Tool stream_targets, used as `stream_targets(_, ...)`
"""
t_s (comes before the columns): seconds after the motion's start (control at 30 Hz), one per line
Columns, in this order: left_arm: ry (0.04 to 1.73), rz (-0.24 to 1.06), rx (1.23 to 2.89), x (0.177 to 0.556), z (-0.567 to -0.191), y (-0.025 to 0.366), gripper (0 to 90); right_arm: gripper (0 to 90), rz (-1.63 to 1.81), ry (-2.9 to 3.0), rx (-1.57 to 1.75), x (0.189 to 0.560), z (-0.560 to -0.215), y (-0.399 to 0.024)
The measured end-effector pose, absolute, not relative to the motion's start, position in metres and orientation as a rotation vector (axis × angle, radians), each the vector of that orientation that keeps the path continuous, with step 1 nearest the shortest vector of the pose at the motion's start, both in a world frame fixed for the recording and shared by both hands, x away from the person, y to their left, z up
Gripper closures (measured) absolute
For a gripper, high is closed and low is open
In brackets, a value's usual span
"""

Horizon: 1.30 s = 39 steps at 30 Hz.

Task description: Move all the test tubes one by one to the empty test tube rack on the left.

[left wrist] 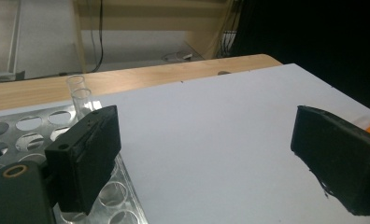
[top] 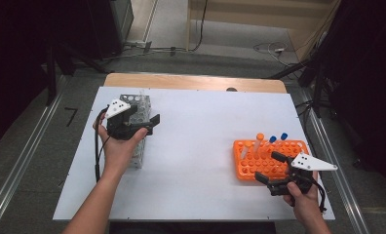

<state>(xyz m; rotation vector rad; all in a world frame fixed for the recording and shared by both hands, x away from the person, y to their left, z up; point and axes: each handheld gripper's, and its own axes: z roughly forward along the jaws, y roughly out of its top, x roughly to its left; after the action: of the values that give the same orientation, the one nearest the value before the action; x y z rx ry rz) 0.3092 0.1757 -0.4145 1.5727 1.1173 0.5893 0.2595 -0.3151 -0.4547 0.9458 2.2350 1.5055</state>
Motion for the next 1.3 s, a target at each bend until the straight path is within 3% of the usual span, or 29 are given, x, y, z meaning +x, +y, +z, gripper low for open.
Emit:
stream_targets(0.6, 1.044, 0.555, 1.563, 0.248, -0.424, 0.172, 0.8, 0.0, 1.464, 2.179, 1.031, 0.277, -0.457, -0.332)
stream_targets(1.3, 1.030, 0.544, 1.576, 0.208, -0.443, 0.178, 0.0, 4.1, 1.405, 2.081, 1.186, 0.302, -0.455, -0.349)
